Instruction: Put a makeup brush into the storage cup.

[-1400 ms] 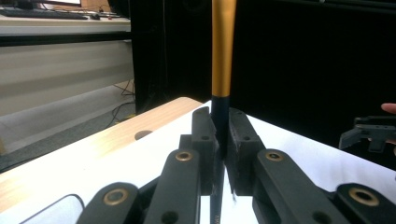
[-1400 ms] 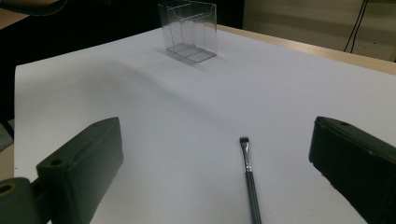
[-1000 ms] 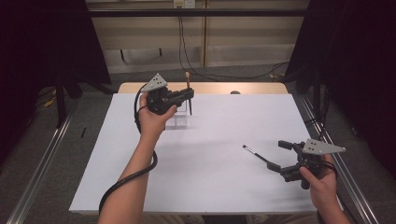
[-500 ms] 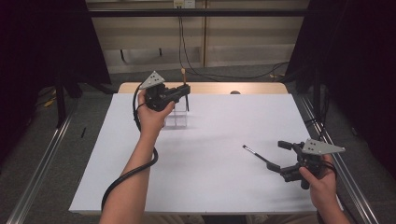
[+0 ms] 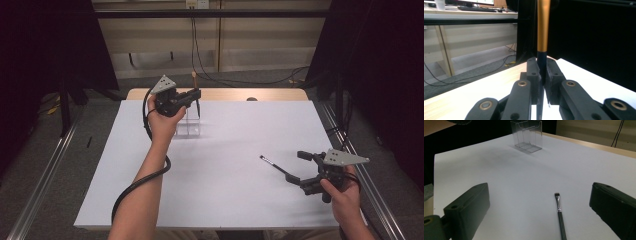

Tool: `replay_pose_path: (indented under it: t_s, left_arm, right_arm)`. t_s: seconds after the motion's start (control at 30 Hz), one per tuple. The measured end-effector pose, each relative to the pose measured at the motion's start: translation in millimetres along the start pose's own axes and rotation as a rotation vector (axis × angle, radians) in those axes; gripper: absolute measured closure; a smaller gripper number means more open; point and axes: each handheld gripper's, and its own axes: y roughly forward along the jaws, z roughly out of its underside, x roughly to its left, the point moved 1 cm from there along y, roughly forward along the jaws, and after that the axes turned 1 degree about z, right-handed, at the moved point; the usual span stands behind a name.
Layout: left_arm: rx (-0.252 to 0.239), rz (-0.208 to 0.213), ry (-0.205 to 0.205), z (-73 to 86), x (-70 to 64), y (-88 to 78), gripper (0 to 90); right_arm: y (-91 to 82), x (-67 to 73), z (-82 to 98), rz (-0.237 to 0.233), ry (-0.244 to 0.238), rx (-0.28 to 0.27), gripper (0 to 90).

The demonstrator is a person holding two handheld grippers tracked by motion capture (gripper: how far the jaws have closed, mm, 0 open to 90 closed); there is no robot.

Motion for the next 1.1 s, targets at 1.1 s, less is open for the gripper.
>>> replay_pose_path:
  t_s: [1.1]
  left_arm:
    - [0.015,-0.078,0.024,0.7,15.0,8.7,83.4]
  right_arm:
    - [0.6,-0.5,1.0,-0.007,-0.001,0.005,3.8]
